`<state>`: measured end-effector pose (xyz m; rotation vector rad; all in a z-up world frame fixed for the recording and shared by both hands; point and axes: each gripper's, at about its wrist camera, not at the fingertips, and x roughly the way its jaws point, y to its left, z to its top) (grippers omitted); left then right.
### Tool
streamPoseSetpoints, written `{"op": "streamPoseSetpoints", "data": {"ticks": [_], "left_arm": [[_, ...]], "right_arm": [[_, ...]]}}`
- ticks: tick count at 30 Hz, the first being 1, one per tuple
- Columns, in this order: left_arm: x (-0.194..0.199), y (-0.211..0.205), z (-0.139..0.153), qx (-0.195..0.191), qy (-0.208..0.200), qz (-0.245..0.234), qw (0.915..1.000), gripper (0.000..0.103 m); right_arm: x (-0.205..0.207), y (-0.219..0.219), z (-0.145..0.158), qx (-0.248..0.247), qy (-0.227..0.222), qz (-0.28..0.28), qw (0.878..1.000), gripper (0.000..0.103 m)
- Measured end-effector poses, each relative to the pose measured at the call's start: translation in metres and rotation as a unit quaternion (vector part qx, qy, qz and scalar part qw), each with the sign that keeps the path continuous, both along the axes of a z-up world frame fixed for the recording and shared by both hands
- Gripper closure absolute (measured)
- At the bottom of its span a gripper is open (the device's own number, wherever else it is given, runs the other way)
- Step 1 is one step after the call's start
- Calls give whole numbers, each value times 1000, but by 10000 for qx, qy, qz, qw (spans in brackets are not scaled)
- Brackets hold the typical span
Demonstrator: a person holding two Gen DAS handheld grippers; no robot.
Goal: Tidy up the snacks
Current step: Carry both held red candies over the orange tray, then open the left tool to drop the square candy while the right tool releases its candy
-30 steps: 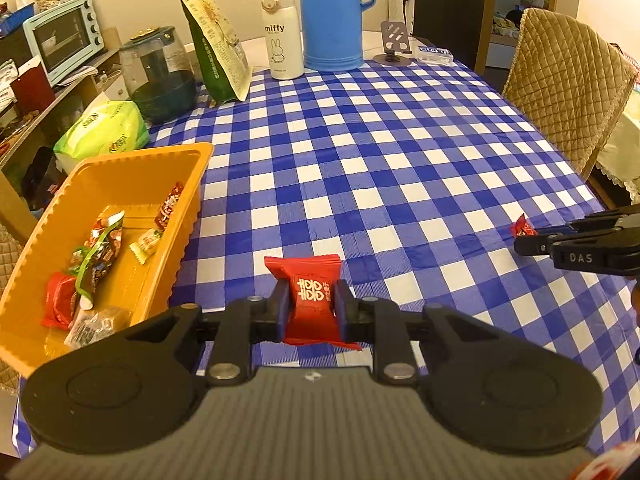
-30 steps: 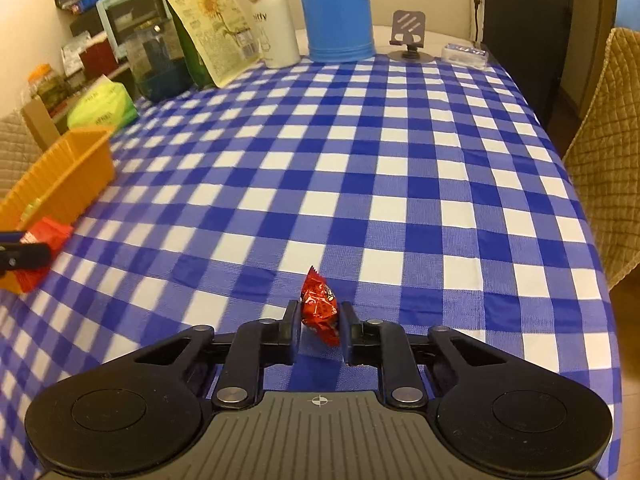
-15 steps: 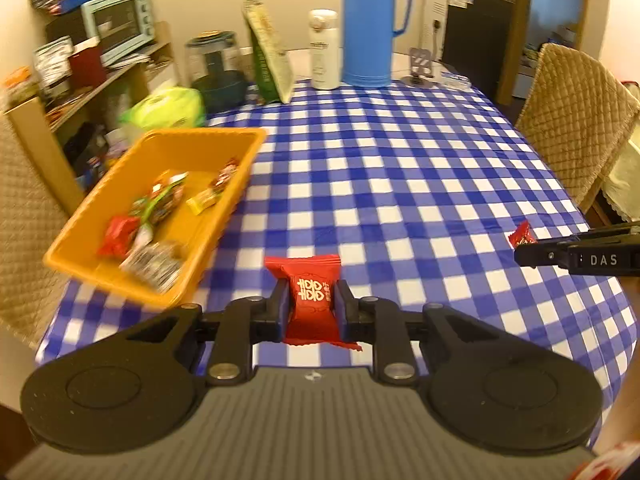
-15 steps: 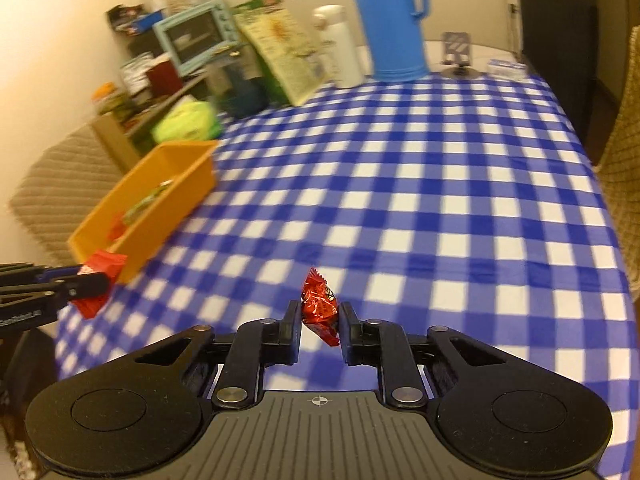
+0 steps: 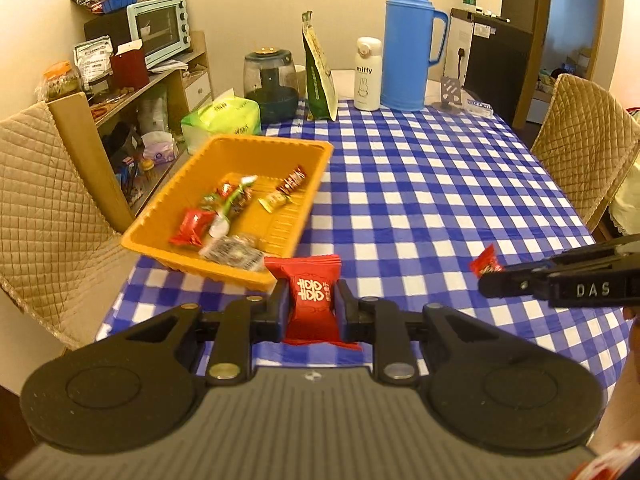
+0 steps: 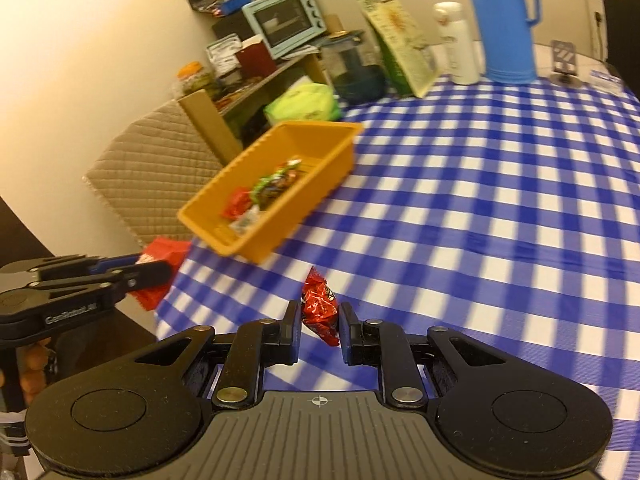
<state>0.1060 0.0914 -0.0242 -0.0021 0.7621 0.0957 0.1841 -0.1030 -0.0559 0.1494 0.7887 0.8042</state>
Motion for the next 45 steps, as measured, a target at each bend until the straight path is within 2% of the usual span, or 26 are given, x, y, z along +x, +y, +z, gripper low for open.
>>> {"op": "streamPoseSetpoints", "data": {"ticks": [12, 19, 32, 45], "left_arm": [[43, 90, 4, 80, -81, -579, 9983, 81], [77, 122, -3, 93, -31, -901, 9959, 81], [139, 140, -26, -56, 207, -1523, 9881, 81], [188, 140, -55, -204, 537, -1730, 9832, 81]], "right_arm": [[22, 110, 12, 20, 15, -228, 9997, 83], [46, 159, 10, -125, -13, -438, 9990, 83], [94, 193, -2, -443, 46, -912, 9948, 83], [122, 194, -9, -545, 148, -1220, 9909, 83]]}}
